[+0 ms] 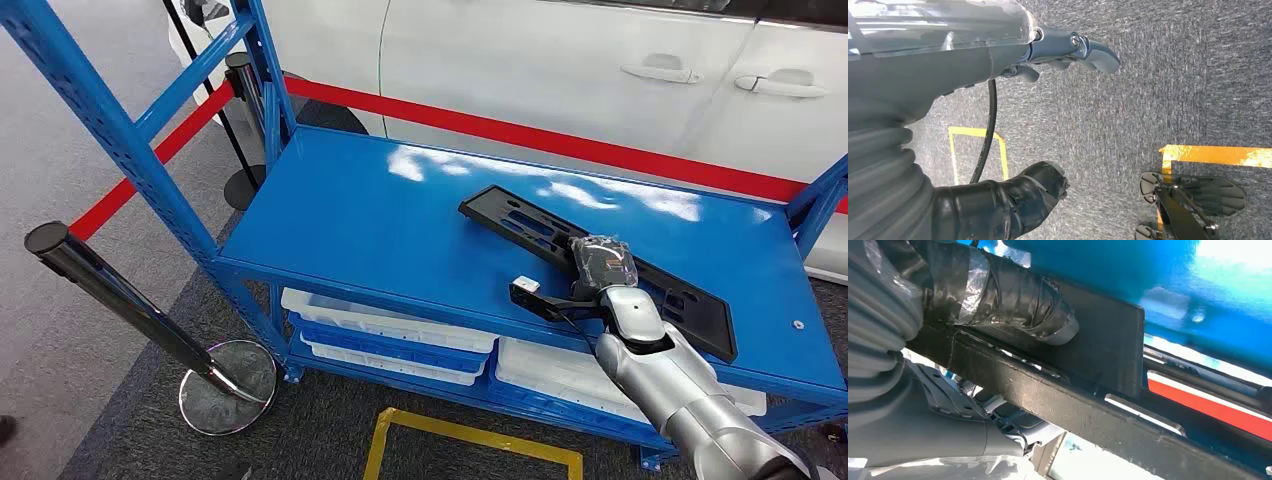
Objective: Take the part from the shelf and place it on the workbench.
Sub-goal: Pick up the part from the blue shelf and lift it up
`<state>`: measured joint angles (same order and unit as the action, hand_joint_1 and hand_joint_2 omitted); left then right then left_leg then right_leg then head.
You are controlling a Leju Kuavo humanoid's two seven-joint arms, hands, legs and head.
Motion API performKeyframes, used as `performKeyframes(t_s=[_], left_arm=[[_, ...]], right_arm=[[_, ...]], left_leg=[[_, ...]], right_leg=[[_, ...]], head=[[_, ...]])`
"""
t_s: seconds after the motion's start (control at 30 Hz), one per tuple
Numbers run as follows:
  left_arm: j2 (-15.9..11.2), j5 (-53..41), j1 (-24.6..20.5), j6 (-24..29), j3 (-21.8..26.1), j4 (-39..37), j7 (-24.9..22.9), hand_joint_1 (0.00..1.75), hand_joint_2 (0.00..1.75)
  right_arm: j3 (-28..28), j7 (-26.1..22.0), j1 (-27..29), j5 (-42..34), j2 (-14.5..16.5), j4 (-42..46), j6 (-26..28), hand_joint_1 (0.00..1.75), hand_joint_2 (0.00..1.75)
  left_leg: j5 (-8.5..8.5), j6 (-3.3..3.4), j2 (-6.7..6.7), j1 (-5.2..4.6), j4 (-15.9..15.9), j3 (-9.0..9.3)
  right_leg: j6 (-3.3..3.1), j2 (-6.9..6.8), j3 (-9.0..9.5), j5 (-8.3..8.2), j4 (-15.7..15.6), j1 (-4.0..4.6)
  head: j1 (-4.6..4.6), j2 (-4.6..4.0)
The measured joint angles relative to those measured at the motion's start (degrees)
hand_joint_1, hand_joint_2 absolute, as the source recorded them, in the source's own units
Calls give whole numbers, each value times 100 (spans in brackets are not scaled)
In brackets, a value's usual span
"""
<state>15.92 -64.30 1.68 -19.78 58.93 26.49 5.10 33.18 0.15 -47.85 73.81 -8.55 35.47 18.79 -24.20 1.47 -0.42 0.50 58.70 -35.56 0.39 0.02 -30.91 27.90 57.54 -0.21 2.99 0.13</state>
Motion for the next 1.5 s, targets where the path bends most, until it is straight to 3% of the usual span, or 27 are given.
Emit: performKeyframes(t_s=[0.4,0.5,0.67,0.73,0.83,0.87,0.9,0.93,1.0,1.07,1.13,1.2,1.27,1.33,1.37,1.4,1.5], left_arm=[[120,-115,45,-102,136,330,-58,0,175],[183,-232,86,-196,222,542,-163,0,175],[286,-333,191,-262,331,834,-254,0,175],[322,-360,190,-270,335,893,-255,0,175],[357,-388,192,-271,340,944,-255,0,175],[367,-395,196,-271,343,950,-255,0,175],[377,-399,199,-271,347,953,-255,0,175],[385,-401,200,-270,351,955,-254,0,175],[399,-410,195,-268,359,962,-250,0,175],[413,-449,190,-265,369,981,-235,0,175],[425,-512,194,-266,384,996,-208,0,175],[427,-572,198,-268,407,999,-184,0,175],[427,-629,195,-267,431,1001,-169,0,175],[427,-685,191,-264,443,1001,-157,0,175],[427,-702,191,-264,446,1001,-154,0,175],[427,-712,191,-264,448,1001,-152,0,175],[427,-715,191,-264,448,1001,-151,0,175]], right_arm=[[-84,-210,197,-177,-200,612,242,175,175],[-188,-454,330,-607,-412,1415,255,175,175],[-388,-833,621,-1354,-963,3648,-229,175,175],[-470,-921,716,-1436,-1111,4211,-249,175,175],[-577,-1003,838,-1475,-1271,4710,-215,175,175],[-601,-1008,886,-1475,-1314,4814,-209,175,175],[-617,-1010,928,-1475,-1355,4906,-207,175,175],[-628,-1012,958,-1477,-1391,4985,-204,175,175],[-656,-1032,984,-1502,-1448,5112,-179,175,175],[-704,-1069,995,-1541,-1495,5208,-112,175,175],[-747,-1109,1002,-1562,-1544,5289,-22,175,175],[-763,-1165,1010,-1573,-1575,5367,57,175,175],[-767,-1218,1024,-1588,-1605,5445,100,175,175],[-769,-1246,1039,-1609,-1639,5503,108,175,175],[-769,-1253,1046,-1617,-1647,5517,107,175,175],[-769,-1258,1051,-1621,-1651,5525,107,175,175],[-769,-1259,1054,-1622,-1653,5528,106,175,175]], left_leg=[[0,0,0,0,0,-1],[-21,27,-3,-27,31,-12],[-3,112,7,-29,-8,13],[48,169,16,3,-102,52],[71,197,7,10,-120,47],[70,196,5,11,-104,36],[69,193,6,14,-83,20],[67,187,6,17,-55,2],[63,149,6,19,12,-48],[83,72,-2,13,56,-89],[139,-24,-18,9,54,-122],[90,-104,-26,24,111,-185],[-287,-154,-11,46,506,-347],[-787,-193,3,55,1214,-568],[-937,-205,4,56,1489,-641],[-1011,-212,4,57,1652,-681],[-1028,-215,4,57,1710,-691]], right_leg=[[0,0,-1,0,0,0],[30,0,0,4,-9,-25],[107,8,20,24,-8,-50],[121,9,-58,238,228,-51],[147,9,-511,788,1264,-62],[162,8,-625,841,1511,-71],[174,7,-648,776,1556,-86],[184,4,-558,607,1371,-105],[196,3,-190,251,634,-140],[165,22,3,91,204,-119],[96,33,-38,46,184,-75],[-3,-4,-97,-17,154,-90],[-108,-66,-188,-111,124,-108],[-156,-129,-301,-191,129,-88],[-162,-152,-342,-221,133,-80],[-164,-169,-369,-239,136,-74],[-165,-177,-381,-248,138,-71]], head=[[0,0],[2,0],[3,0],[-2,0],[-6,0],[-7,0],[-7,0],[-7,0],[-5,0],[-3,0],[-1,0],[2,0],[20,0],[34,0],[34,0],[34,0],[35,0]])
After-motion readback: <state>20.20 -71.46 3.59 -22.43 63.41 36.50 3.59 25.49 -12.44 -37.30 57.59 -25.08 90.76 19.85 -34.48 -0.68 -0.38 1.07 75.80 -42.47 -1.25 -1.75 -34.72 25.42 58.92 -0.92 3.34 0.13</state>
